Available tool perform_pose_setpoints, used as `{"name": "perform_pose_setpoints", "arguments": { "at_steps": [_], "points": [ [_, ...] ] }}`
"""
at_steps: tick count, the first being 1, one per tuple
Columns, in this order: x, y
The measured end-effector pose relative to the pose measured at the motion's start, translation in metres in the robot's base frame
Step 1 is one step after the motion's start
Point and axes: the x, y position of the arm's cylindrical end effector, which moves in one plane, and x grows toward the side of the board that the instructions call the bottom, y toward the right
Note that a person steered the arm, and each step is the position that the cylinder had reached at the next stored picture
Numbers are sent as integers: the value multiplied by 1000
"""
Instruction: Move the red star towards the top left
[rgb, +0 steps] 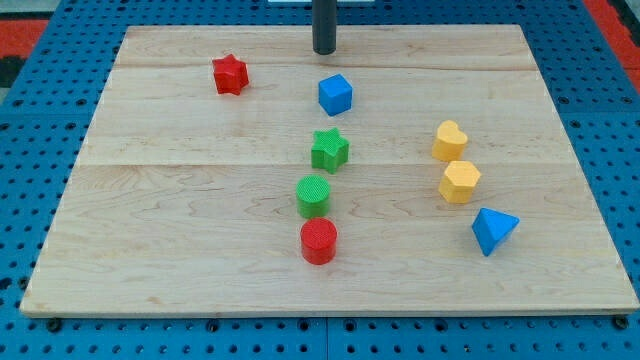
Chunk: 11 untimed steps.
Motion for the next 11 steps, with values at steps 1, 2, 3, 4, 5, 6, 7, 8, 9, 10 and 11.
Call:
{"name": "perform_pose_setpoints", "arguments": {
  "at_steps": [1, 2, 3, 4, 5, 6, 7, 8, 9, 10, 11],
  "points": [
    [0, 0],
    [0, -1],
    [0, -1],
    [0, -3],
    [0, -4],
    [0, -5],
    [0, -7],
    [-4, -7],
    [-21, -6],
    [-20, 9],
    [-2, 15]
  ]
}}
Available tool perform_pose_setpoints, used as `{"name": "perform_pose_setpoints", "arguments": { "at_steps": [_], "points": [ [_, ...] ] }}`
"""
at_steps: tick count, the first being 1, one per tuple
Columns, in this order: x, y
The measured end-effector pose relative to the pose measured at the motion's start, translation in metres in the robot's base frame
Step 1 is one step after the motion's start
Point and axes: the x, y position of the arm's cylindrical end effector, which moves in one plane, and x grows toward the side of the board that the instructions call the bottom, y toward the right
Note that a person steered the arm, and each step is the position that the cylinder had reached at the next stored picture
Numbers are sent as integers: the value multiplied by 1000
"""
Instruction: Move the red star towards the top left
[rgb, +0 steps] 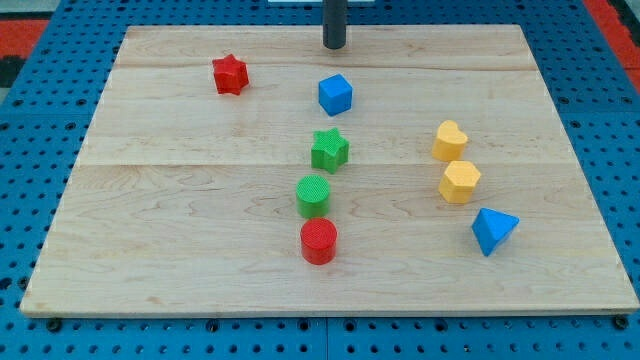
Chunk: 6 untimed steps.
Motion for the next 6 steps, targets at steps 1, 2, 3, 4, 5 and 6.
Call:
{"name": "perform_pose_setpoints", "arguments": {
  "at_steps": [1, 2, 3, 4, 5, 6],
  "points": [
    [28, -23],
    [35, -48],
    [35, -55],
    [35, -58],
    [35, -63],
    [35, -67]
  ]
}}
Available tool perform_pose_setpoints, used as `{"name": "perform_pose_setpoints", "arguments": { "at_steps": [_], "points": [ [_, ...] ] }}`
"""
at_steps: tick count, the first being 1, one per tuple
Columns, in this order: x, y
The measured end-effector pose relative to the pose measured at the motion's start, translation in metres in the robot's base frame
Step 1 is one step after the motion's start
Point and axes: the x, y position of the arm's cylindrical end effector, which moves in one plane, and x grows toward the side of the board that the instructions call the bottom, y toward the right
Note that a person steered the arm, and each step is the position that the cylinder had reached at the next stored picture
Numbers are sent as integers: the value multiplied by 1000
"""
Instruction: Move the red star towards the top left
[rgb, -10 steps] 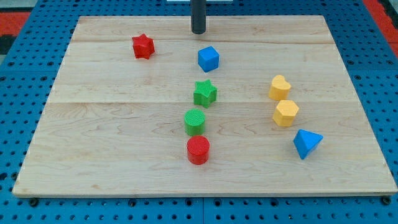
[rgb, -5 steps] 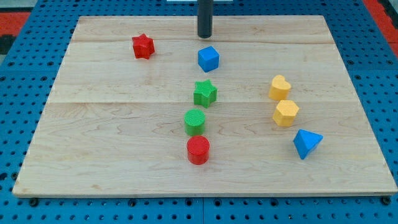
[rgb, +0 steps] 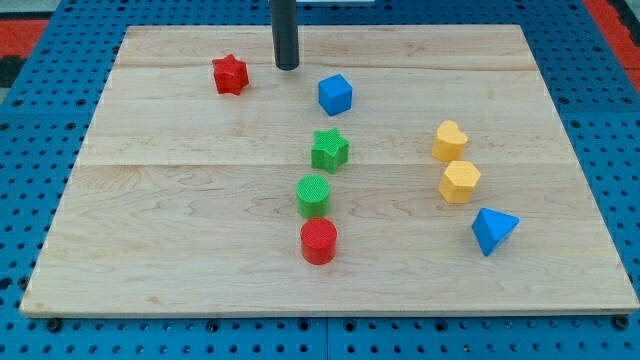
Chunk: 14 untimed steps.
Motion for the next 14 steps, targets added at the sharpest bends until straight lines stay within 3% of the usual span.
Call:
{"name": "perform_pose_setpoints", "arguments": {
  "at_steps": [7, 8, 9, 10, 14],
  "points": [
    [0, -8],
    [17, -8],
    [46, -39],
    [48, -72],
    [15, -77]
  ]
}}
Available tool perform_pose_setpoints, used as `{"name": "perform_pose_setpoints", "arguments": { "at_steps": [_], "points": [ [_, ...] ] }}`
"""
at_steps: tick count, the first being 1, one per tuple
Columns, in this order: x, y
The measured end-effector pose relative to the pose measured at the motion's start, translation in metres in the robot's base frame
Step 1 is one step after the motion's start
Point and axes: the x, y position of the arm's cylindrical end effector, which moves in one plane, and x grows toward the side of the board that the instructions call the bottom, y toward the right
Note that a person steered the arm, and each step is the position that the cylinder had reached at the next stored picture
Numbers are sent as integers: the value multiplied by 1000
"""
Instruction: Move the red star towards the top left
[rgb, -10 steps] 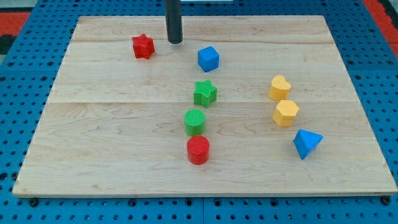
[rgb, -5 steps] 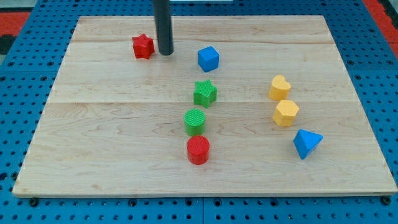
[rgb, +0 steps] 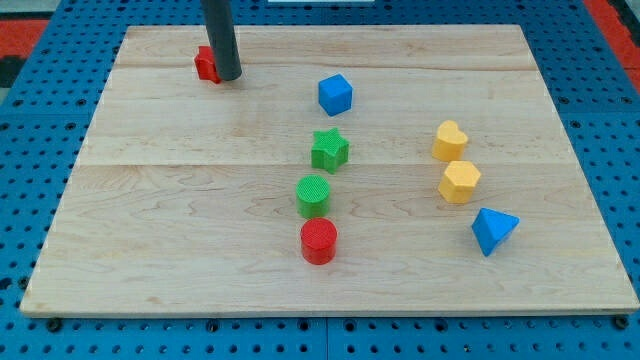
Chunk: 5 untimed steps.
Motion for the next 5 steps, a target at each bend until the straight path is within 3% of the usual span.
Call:
{"name": "perform_pose_setpoints", "arguments": {
  "at_steps": [4, 5],
  "points": [
    [-22, -11],
    [-27, 63]
  ]
}}
